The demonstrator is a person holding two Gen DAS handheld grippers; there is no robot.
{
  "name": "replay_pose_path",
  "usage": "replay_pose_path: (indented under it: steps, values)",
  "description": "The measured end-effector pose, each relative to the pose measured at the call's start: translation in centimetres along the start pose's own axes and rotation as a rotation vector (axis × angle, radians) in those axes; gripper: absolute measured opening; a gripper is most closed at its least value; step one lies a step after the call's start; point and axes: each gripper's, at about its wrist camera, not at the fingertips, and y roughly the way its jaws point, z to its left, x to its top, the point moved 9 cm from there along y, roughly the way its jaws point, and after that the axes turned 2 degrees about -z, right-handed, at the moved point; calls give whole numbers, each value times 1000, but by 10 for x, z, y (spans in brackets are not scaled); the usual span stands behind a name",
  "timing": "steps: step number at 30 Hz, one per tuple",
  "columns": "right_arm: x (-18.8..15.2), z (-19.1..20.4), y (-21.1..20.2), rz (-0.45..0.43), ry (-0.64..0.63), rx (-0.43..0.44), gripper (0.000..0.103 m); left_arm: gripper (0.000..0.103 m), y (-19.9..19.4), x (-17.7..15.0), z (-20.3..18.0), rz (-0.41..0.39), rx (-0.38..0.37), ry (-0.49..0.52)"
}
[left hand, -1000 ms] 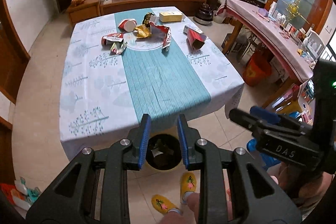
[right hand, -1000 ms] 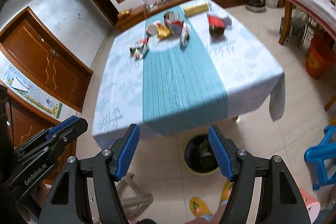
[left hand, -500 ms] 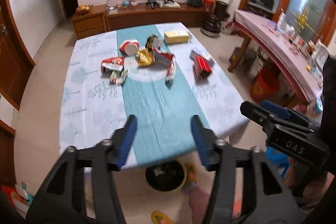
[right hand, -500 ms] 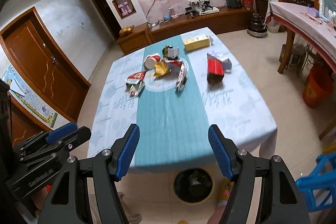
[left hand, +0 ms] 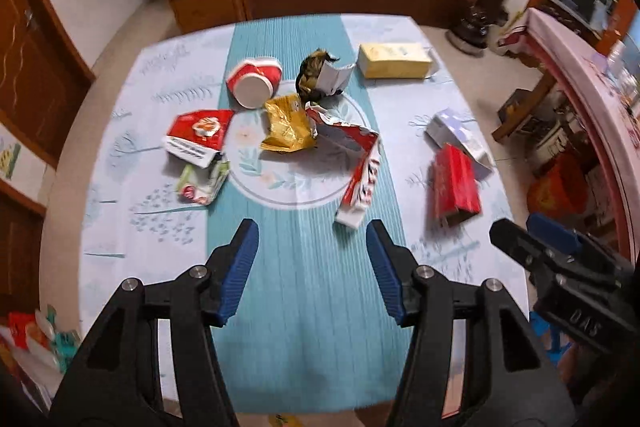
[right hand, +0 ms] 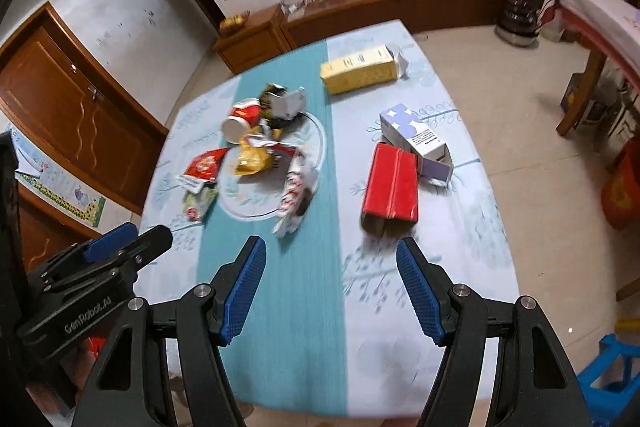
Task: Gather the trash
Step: 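Grasp the red-white Kinder wrapper with the left gripper while the right grasps the red box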
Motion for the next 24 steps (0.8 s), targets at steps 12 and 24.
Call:
replay_pose_path:
  steps: [12,24]
  values:
    - [39,-61,126,158,95,6,69,53,127,27,-44,180,-55,-27]
    - [23,-68,164,241,102,60,61,31,177,15,-55,272,-64,-53]
